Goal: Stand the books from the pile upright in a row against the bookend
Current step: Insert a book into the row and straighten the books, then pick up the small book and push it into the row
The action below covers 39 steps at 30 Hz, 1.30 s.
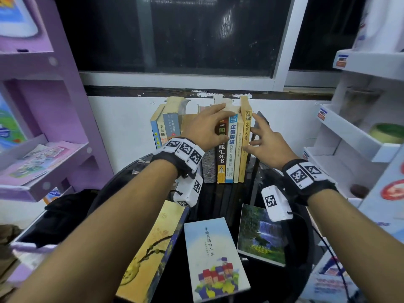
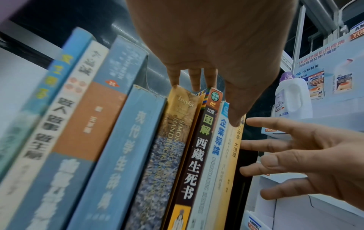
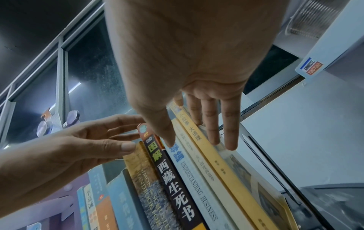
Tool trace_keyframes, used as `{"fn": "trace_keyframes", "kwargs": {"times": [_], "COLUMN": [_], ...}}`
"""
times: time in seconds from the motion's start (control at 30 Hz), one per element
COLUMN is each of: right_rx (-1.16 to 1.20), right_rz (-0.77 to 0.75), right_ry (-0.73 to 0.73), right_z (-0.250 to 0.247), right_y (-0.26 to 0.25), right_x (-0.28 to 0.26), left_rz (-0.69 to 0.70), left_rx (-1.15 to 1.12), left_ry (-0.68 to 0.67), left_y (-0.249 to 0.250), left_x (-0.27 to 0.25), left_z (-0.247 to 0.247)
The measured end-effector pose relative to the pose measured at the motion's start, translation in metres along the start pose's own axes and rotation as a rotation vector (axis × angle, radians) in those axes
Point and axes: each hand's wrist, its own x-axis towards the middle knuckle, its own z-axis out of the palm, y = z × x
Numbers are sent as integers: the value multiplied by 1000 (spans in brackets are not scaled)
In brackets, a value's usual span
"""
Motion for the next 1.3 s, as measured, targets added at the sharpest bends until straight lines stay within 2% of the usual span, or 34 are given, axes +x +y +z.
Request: {"fn": "trace_keyframes", "kwargs": {"times": [0.23, 0.43, 0.77, 1.03, 1.13, 1.3], "right_rx": [1, -30, -118, -324, -379, -440], "right_rz": [84, 122, 188, 195, 208, 195], "right_ry": [-55, -142, -347, -589, -644, -662], "right_z": [8, 27, 62, 73, 76, 82], "right_y": [-5, -15, -27, -28, -26, -26], "right_x": [-29, -54, -93, -111, -114, -116], "left_rz": [-16, -60, -323, -284, -257, -226], "left_rx": [-3, 1, -100, -10, 72, 74], "left_ry": [7, -104, -565, -942, -950, -835], "left_y": [5, 11, 8, 11, 12, 13], "left_x": [-36, -72, -123, -150, -156, -166], "left_z": [-1, 7, 24, 31, 35, 39]}}
